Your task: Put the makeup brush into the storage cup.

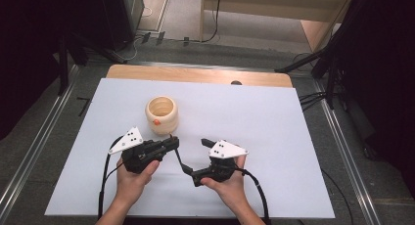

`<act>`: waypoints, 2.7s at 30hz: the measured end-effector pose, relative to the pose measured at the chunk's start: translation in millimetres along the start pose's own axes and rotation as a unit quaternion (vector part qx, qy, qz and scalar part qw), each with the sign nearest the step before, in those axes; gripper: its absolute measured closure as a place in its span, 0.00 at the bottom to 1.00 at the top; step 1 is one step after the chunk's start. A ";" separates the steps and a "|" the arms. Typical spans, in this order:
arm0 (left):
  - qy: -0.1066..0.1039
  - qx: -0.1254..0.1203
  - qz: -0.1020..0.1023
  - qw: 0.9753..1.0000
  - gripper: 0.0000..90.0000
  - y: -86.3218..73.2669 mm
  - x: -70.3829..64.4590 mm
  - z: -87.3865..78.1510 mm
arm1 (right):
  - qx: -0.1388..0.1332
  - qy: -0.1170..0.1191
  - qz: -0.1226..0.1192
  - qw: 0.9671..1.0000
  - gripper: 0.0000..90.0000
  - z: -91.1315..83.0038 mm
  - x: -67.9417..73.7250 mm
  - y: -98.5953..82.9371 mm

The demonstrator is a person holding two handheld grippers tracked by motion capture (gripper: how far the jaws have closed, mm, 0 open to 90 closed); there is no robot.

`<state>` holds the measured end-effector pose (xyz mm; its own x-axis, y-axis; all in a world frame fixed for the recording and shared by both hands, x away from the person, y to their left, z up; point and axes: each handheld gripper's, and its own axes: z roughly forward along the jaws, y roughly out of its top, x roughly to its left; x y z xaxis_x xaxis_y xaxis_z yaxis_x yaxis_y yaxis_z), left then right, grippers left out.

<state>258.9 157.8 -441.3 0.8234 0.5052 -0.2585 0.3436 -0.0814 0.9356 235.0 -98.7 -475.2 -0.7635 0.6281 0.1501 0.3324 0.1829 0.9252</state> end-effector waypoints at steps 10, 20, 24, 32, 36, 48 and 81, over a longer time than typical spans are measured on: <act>0.006 0.009 0.009 1.000 0.95 -0.3 0.1 2.3 | -0.014 -0.029 0.004 0.999 0.00 -20.3 -14.7 -5.4; 0.010 0.001 0.012 1.000 0.95 8.4 3.9 -1.7 | -0.019 -0.054 0.020 0.998 0.00 -47.8 -38.2 -17.6; 0.011 -0.002 0.009 1.000 0.95 12.1 7.1 -4.3 | -0.019 -0.066 0.022 0.997 0.00 -58.3 -46.0 -22.5; 0.021 -0.003 0.008 1.000 0.95 22.7 16.5 -9.7 | -0.020 -0.088 0.034 0.995 0.00 -79.6 -63.8 -33.3; 0.030 -0.005 0.012 0.999 0.95 29.8 20.6 -11.9 | -0.019 -0.097 0.039 0.994 0.00 -88.2 -70.7 -39.5; 0.045 -0.011 0.011 0.999 0.95 47.7 32.4 -13.5 | -0.023 -0.111 0.049 0.992 0.00 -107.2 -82.9 -48.2; 0.095 -0.045 0.010 0.994 0.95 87.6 59.0 -17.6 | -0.015 -0.106 0.059 0.992 0.00 -124.2 -92.3 -63.0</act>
<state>329.6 195.6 -370.4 0.7269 0.6575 -0.1983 0.2798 -0.0200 0.9598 215.8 -262.0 -504.1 -0.5850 0.7899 0.1842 0.3941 0.0782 0.9158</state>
